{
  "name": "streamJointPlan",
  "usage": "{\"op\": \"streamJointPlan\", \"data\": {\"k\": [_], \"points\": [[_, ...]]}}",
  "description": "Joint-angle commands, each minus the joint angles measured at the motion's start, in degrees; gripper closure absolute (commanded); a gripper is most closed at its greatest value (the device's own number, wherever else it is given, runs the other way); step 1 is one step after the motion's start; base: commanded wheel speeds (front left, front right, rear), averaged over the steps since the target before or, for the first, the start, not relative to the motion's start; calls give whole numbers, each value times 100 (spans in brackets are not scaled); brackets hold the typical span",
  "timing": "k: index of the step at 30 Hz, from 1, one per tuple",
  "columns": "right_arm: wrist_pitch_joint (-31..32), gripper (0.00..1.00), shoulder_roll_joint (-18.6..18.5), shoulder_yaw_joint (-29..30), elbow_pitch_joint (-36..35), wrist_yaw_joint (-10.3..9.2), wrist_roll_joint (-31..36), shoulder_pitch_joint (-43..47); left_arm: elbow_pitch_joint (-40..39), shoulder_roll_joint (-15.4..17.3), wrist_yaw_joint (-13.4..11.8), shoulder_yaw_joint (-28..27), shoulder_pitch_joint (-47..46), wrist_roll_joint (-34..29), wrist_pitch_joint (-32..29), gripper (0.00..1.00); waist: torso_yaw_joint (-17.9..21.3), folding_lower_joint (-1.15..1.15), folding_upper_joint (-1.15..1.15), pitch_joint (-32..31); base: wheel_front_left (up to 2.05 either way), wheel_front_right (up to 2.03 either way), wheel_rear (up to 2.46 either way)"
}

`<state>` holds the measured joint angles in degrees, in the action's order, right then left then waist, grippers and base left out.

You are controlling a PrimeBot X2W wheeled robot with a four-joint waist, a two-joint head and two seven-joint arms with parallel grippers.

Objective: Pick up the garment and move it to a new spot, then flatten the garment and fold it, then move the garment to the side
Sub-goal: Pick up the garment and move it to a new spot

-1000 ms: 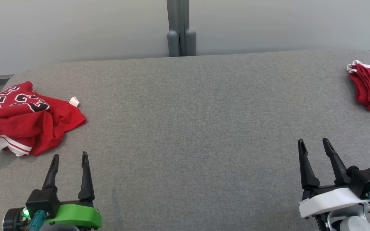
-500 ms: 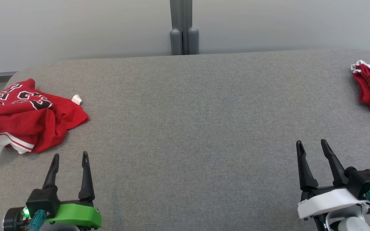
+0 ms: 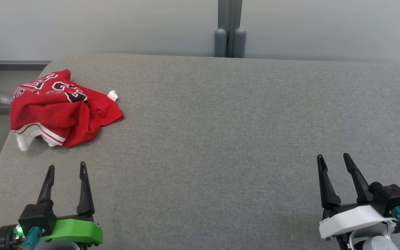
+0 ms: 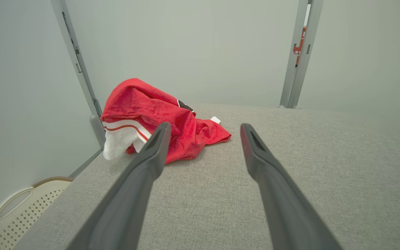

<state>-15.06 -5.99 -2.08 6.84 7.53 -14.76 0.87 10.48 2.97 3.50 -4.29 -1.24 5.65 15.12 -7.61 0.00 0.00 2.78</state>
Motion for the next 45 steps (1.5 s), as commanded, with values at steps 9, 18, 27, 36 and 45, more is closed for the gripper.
{"op": "streamJointPlan", "data": {"k": [9, 18, 27, 36, 45], "points": [[-15, 0, -3, -113, 96, -8, -62, -25, -56, 25, -67, -194, 71, -25, 2, 0, -1014, 0, 0, 41, 0, 0, 0], [-15, 0, -41, -275, 195, -8, -94, -104, -51, 14, -99, -286, 172, 31, 2, 0, -1658, 0, 0, 51, 0, 0, 0], [-15, 0, -18, -418, 322, -8, -121, -130, -66, 18, -111, -420, 271, 32, 2, 0, -1986, 0, 0, 10, 0, 0, 0], [-15, 0, -44, -503, 370, -8, -140, -123, -63, 13, -105, -497, 302, 6, 2, 0, -1973, 0, 0, 9, 0, 0, 0], [-15, 0, -200, -400, 338, -8, -101, -235, -33, 106, -6, -496, -262, -27, 3, 0, -1641, 0, 0, 233, 0, 0, 0]]}}
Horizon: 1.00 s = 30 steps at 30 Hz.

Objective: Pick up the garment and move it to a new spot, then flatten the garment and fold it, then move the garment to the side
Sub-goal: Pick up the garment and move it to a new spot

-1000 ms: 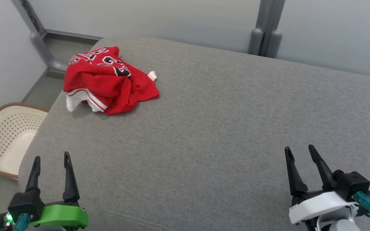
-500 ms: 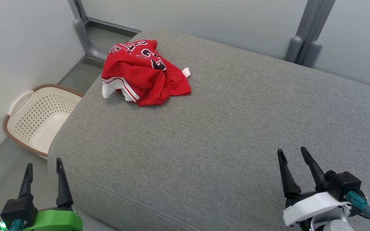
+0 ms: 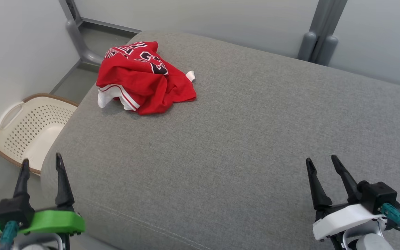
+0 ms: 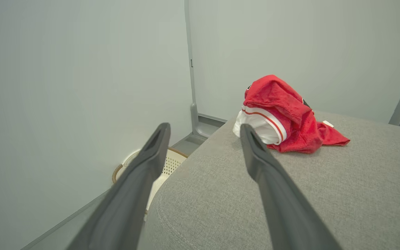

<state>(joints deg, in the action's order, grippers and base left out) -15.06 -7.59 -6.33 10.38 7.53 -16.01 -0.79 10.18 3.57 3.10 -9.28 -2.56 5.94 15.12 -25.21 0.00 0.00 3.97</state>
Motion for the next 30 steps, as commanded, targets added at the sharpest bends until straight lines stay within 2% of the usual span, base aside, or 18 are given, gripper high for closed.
{"op": "streamJointPlan", "data": {"k": [1, 6, 16, 23, 30], "points": [[-15, 0, -78, 45, -35, -9, 43, -82, -3, 76, 52, 16, -266, -67, 2, 0, 192, 0, 0, 176, 0, 0, 0], [8, 0, -316, 202, -161, -9, 96, -263, 54, 259, 106, -46, -1081, 23, 2, 0, 613, 0, 0, 613, 0, 0, 0], [130, 0, -835, 1145, -801, -9, 237, -611, 585, 747, 151, -199, -3229, 232, -8, 0, 1548, 0, 0, 1899, 0, 0, 0], [161, 0, -864, 1454, -1191, -8, 279, -645, 1577, 1175, 188, -251, -4504, 355, -247, 0, 1978, 0, 0, 2506, 0, 0, 0], [116, 0, -833, 1454, -1230, -8, 283, -721, 3014, 1474, 232, -209, -4924, 444, -960, 0, 2174, 0, 0, 2661, 0, 0, 0]]}}
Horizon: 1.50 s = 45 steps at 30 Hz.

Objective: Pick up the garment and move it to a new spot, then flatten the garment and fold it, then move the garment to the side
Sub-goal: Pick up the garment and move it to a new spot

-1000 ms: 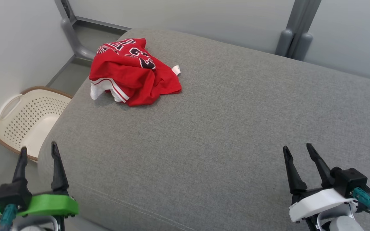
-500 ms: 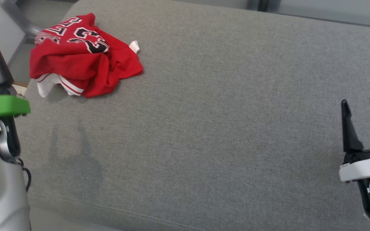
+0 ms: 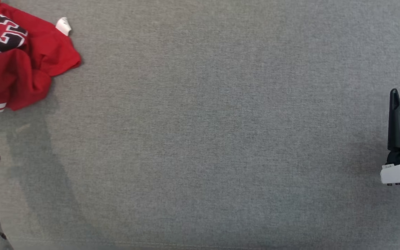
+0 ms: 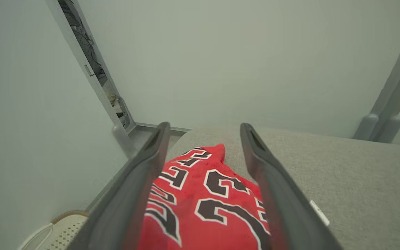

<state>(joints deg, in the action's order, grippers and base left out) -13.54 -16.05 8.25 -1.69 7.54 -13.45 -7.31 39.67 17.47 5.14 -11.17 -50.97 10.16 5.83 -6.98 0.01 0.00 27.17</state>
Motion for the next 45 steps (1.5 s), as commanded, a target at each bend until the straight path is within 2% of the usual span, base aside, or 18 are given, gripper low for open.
{"op": "streamJointPlan", "data": {"k": [1, 7, 11, 15, 16, 17, 18, 27, 36, 40, 45], "points": [[-41, 0, 18, -16, -21, -10, 30, -88, 245, 158, 30, -6, -108, 9, -152, 0, 369, -1, 0, 346, 0, 0, 0], [-58, 0, 44, -49, 28, -9, 55, -145, 1318, 290, 140, 26, -217, 293, -973, 0, 431, -1, 0, 338, 0, 0, 0], [-73, 0, 68, -54, 50, -10, 78, -141, 1904, 260, 185, 55, -173, 442, -1556, 0, 449, -1, 0, 315, 0, 0, 0], [-81, 0, 79, -80, 68, -10, 84, -159, 2243, 241, 202, 102, -77, 554, -1808, 0, 477, -1, 0, 281, 0, 0, 0], [-81, 0, 90, -90, 70, -10, 92, -160, 2279, 245, 207, 110, -77, 572, -1803, 35, 485, -1, 0, 270, 0, 0, 0], [-82, 0, 93, -95, 75, -9, 97, -162, 2306, 254, 210, 122, -81, 588, -1792, 95, 489, -1, 0, 262, 0, 0, 0], [-82, 0, 92, -99, 83, -10, 96, -167, 2323, 274, 211, 140, -91, 583, -1744, 100, 494, -1, 0, 247, 0, 0, 0], [-114, 0, 200, -227, 295, -10, 49, -159, 2166, 488, 179, 338, -197, 391, -895, 100, 508, -1, 0, -205, 0, 0, 0], [-155, 0, 400, -356, 606, -9, -11, -74, 1489, 561, 146, 664, -525, 132, 101, 100, 567, -1, 0, -861, 0, 0, 0], [-171, 0, 505, -371, 747, -9, -44, -11, 997, 503, 172, 889, -708, 17, 285, 100, 697, -1, 0, -1130, 0, 0, 0], [-167, 0, 648, -375, 826, -10, -55, 23, 180, 308, 200, 1231, -939, -49, 170, 100, 957, -1, 0, -1357, 0, 0, 0]]}}
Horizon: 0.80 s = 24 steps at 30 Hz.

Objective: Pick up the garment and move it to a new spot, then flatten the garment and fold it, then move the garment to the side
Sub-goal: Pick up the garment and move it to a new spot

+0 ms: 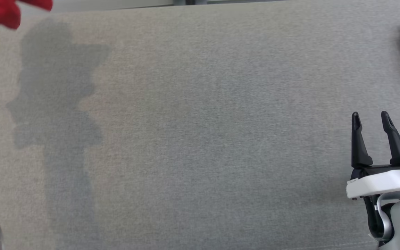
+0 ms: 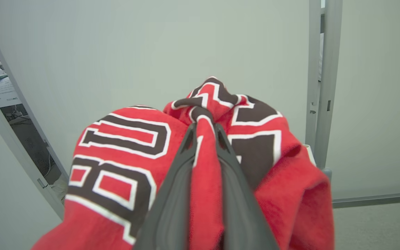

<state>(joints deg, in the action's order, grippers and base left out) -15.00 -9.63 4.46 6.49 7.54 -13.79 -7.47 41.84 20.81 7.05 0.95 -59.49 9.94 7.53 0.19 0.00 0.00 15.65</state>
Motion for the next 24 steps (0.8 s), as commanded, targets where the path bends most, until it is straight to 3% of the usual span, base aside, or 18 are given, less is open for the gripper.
{"op": "streamJointPlan", "data": {"k": [1, 13, 24], "points": [[-19, 0, 49, -13, 13, -10, -26, 36, -249, -79, 16, 100, -121, -26, -59, 100, 335, 0, 0, -246, 0, 0, 0], [-20, 0, 402, -217, 111, -9, -87, 54, -2144, -865, 37, 1174, 59, 174, -782, 100, 1441, 0, 0, -377, 0, 0, 0], [-21, 0, 538, -391, 206, -9, -155, 31, -2200, -1489, -136, 1706, 1637, 437, -528, 100, 1924, 0, 0, -427, 0, 0, 0]]}}
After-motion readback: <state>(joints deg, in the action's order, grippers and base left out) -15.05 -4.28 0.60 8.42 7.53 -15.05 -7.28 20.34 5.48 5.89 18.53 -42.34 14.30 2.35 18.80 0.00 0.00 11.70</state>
